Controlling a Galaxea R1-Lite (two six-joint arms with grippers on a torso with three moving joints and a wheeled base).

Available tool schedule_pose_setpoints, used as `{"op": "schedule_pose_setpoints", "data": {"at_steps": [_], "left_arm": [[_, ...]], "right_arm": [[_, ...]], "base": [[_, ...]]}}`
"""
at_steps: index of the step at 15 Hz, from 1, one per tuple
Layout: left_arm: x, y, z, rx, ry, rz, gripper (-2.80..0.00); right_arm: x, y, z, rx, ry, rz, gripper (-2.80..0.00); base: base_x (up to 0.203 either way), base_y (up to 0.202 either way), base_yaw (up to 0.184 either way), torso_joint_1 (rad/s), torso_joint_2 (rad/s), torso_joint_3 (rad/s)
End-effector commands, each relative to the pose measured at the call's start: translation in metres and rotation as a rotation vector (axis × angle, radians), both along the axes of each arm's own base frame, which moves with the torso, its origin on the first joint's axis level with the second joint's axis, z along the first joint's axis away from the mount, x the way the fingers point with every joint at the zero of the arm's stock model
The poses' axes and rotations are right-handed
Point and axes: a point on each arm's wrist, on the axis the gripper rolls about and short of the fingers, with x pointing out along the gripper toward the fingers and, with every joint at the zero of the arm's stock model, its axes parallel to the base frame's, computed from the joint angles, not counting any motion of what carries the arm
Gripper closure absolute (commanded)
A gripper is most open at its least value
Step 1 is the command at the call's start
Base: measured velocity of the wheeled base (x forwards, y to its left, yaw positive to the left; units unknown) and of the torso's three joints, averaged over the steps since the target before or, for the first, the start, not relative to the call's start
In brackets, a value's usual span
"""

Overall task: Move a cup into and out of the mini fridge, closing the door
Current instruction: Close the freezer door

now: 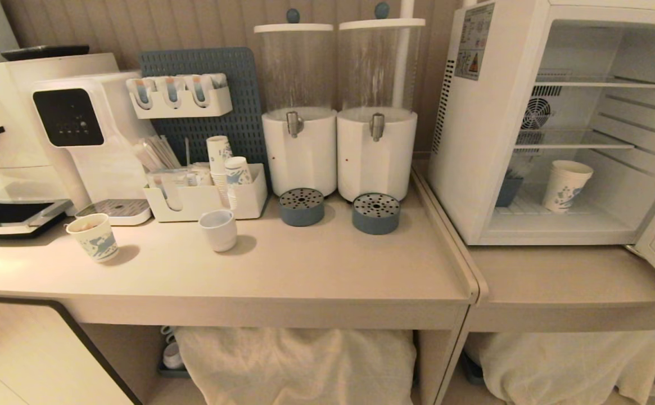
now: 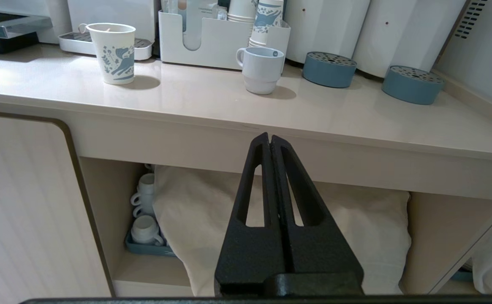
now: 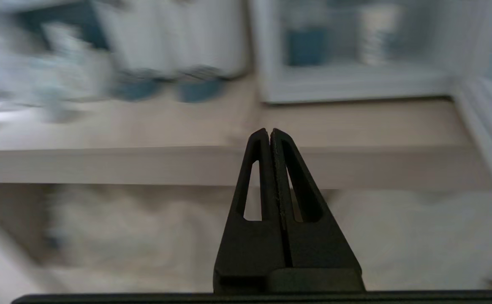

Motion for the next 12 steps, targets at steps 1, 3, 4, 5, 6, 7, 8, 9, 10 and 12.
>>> {"op": "schedule_pose_setpoints", "data": {"at_steps": [1, 3, 4, 5, 6, 7, 8, 9, 10, 12], "left_arm": [[0.003, 0.000, -0.011, -0.001, 0.035, 0.000, 0.00], [0.003, 0.000, -0.011, -0.001, 0.037, 0.000, 0.00], [0.003, 0.000, -0.011, -0.001, 0.035, 0.000, 0.00], [0.003, 0.000, -0.011, -0.001, 0.035, 0.000, 0.00], [0.003, 0.000, -0.011, -0.001, 0.035, 0.000, 0.00], [0.003, 0.000, -0.011, -0.001, 0.035, 0.000, 0.00], [0.003, 0.000, -0.011, -0.001, 0.035, 0.000, 0.00], [0.003, 0.000, -0.011, -0.001, 0.035, 0.000, 0.00], [0.003, 0.000, -0.011, -0.001, 0.035, 0.000, 0.00], [0.003, 0.000, -0.011, -0.001, 0.035, 0.000, 0.00]], "right_arm": [[0.020, 0.000, -0.030, -0.025, -0.005, -0.026, 0.00], [0.030, -0.001, -0.054, -0.059, 0.041, -0.064, 0.00], [0.030, -0.001, -0.060, -0.070, 0.105, -0.070, 0.00], [0.030, -0.001, -0.061, -0.074, 0.109, -0.074, 0.00], [0.030, -0.002, -0.058, -0.075, 0.085, -0.079, 0.00], [0.031, -0.002, -0.059, -0.072, 0.083, -0.079, 0.00], [0.031, -0.002, -0.059, -0.069, 0.083, -0.080, 0.00], [0.031, -0.002, -0.059, -0.063, 0.085, -0.080, 0.00], [0.031, -0.002, -0.058, -0.055, 0.083, -0.080, 0.00], [0.031, -0.002, -0.058, -0.055, 0.082, -0.080, 0.00]], "base": [[0.000, 0.000, 0.000, 0.000, 0.00, 0.000], [0.000, 0.000, 0.000, 0.000, 0.00, 0.000], [0.000, 0.000, 0.000, 0.000, 0.00, 0.000], [0.000, 0.000, 0.000, 0.000, 0.00, 0.000], [0.000, 0.000, 0.000, 0.000, 0.00, 0.000], [0.000, 0.000, 0.000, 0.000, 0.00, 0.000], [0.000, 0.000, 0.000, 0.000, 0.00, 0.000], [0.000, 0.000, 0.000, 0.000, 0.00, 0.000], [0.000, 0.000, 0.000, 0.000, 0.00, 0.000], [0.000, 0.000, 0.000, 0.000, 0.00, 0.000]]}}
